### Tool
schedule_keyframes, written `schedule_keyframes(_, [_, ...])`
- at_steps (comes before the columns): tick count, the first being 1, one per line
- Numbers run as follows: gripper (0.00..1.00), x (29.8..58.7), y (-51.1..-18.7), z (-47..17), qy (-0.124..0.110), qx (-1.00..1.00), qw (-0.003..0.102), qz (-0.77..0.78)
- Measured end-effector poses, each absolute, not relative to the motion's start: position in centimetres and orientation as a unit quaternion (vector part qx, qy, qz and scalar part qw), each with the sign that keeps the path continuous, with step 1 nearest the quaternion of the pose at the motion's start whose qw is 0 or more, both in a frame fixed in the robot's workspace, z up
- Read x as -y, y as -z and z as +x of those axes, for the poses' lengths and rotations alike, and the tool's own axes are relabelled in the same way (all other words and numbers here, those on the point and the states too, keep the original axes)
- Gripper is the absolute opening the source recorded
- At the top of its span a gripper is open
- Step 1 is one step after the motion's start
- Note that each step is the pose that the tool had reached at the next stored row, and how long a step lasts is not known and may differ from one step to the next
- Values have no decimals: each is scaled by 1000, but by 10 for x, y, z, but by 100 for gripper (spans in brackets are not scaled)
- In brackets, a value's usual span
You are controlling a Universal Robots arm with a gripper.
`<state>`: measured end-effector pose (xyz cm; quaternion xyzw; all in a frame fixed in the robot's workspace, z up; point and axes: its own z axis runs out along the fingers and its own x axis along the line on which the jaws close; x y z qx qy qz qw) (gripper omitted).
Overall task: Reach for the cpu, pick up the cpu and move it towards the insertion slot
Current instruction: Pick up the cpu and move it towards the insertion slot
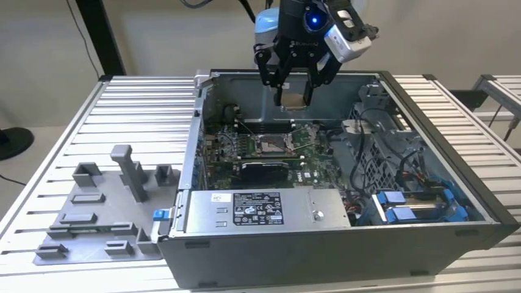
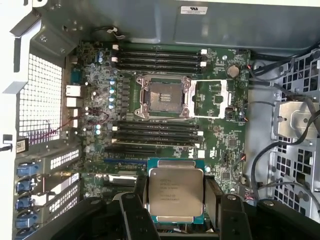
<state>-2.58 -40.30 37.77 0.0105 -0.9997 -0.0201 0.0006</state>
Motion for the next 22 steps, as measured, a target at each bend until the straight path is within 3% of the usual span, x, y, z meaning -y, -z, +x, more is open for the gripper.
schedule_keyframes(22, [0,306,-355,-30,21,1000,1,11])
